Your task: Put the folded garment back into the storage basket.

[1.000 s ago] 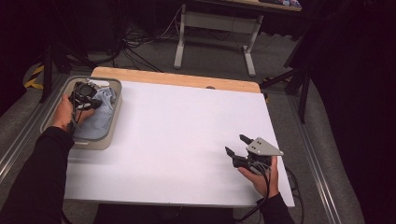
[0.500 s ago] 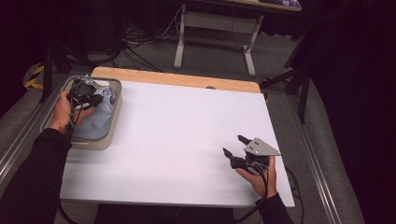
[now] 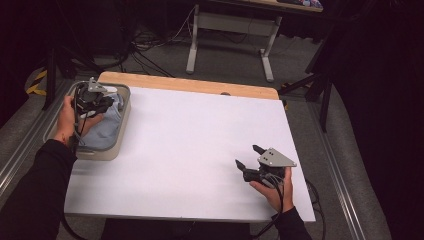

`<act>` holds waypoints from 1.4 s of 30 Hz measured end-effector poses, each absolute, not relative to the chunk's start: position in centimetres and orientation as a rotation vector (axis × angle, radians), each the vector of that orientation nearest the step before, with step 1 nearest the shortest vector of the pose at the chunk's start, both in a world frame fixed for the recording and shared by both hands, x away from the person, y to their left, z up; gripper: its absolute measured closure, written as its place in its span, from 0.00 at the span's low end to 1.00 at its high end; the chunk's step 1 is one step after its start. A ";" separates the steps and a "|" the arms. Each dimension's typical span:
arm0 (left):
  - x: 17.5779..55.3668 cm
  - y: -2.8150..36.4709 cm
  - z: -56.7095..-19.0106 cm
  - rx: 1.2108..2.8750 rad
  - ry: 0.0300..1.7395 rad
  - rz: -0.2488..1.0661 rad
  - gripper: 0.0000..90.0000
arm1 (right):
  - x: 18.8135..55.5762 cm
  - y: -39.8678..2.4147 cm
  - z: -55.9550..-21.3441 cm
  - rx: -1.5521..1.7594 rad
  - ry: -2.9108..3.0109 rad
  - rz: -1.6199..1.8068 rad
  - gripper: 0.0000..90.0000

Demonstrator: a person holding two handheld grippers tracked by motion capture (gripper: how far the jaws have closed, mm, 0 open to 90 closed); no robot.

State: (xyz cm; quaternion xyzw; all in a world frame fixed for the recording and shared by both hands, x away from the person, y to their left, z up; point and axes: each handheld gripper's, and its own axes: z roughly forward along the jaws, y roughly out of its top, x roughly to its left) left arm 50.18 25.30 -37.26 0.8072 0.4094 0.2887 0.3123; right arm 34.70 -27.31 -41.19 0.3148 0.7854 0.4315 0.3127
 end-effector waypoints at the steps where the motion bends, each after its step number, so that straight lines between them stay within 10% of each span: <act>1: 50.0 25.2 -37.2 2.127 1.076 0.767 0.88 | 34.7 -27.3 -41.2 0.832 2.074 1.139 0.25; 42: 45.8 24.6 -35.1 1.931 0.889 0.841 0.68 | 34.5 -26.6 -41.3 0.804 2.068 1.159 0.22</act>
